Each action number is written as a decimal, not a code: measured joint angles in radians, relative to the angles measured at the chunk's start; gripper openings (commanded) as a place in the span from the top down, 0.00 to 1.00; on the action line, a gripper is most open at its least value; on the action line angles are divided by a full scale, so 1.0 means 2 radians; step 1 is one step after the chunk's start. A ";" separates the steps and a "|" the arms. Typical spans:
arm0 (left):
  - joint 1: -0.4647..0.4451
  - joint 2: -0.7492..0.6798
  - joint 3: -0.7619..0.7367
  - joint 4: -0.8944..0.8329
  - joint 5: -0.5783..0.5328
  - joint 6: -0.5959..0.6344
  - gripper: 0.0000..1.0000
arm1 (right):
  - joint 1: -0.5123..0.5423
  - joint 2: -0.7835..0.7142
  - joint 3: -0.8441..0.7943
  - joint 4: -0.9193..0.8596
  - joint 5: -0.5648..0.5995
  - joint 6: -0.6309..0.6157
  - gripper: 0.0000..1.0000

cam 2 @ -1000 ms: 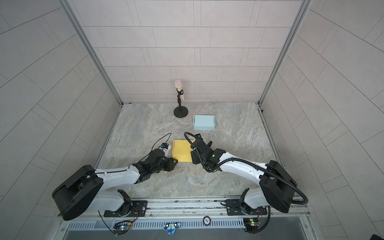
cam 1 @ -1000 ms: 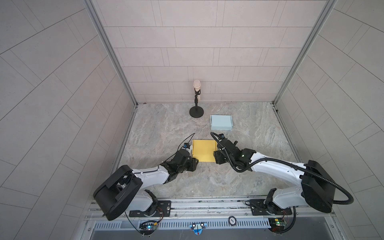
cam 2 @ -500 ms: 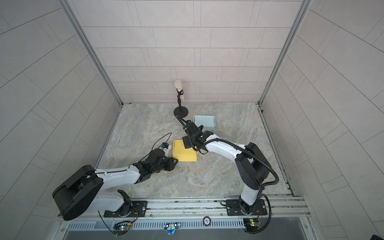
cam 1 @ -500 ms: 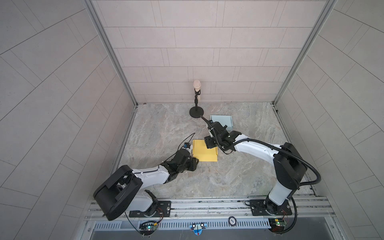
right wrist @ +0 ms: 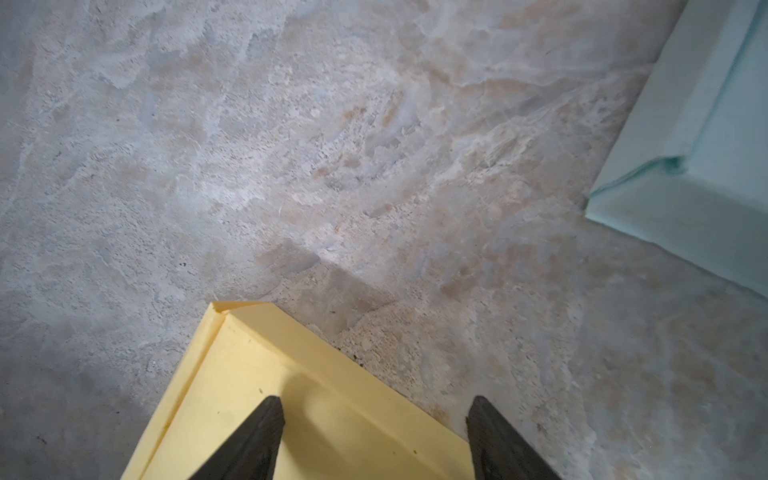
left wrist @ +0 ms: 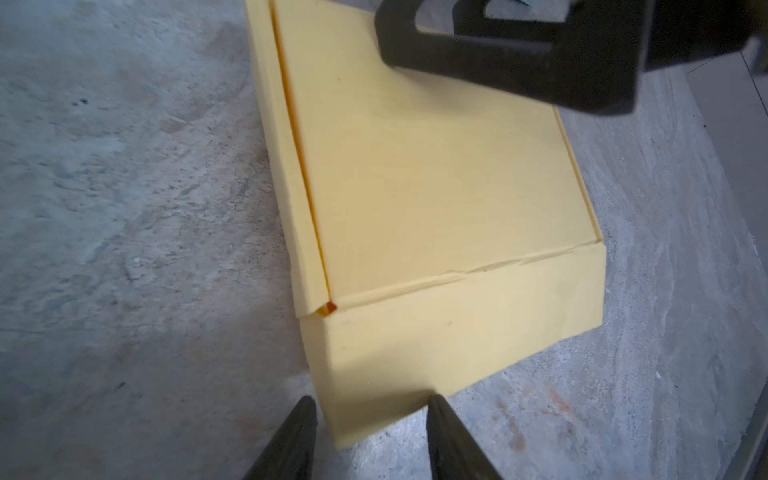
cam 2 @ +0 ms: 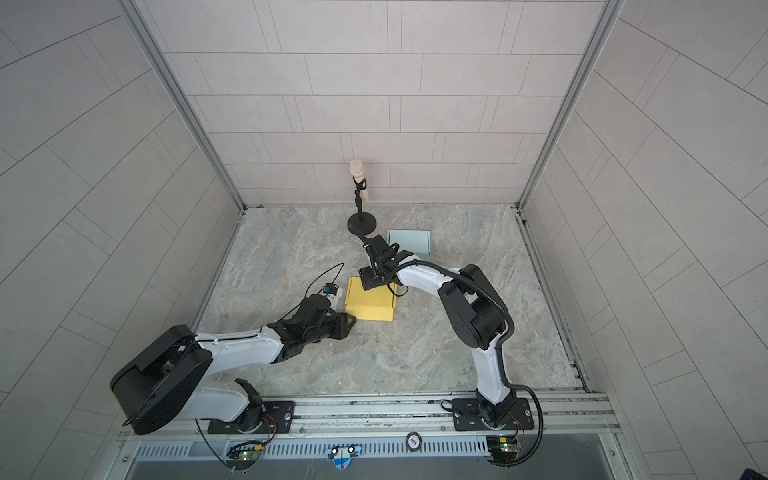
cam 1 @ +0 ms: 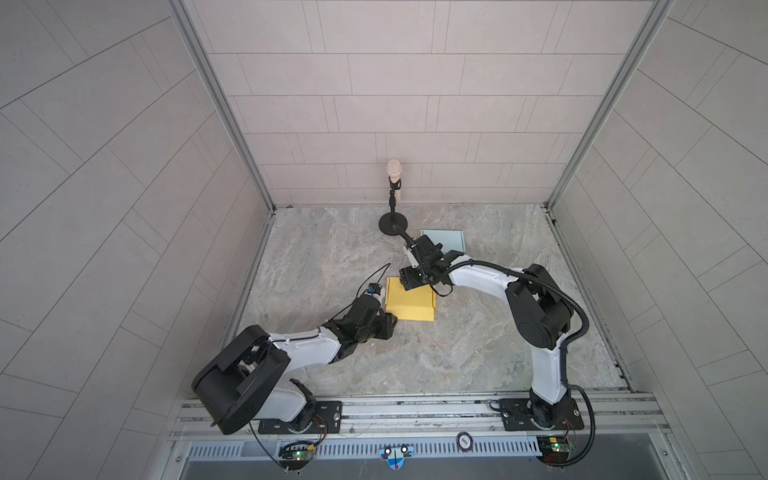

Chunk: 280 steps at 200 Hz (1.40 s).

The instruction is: Fold the paper box

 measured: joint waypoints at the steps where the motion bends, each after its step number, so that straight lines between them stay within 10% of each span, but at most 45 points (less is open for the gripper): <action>1: 0.000 0.000 0.000 0.000 0.000 0.000 0.53 | 0.000 0.000 0.000 0.000 0.000 0.000 0.28; 280: 0.008 0.090 0.068 0.000 -0.056 0.060 0.31 | -0.007 -0.021 -0.084 0.124 -0.036 -0.001 0.35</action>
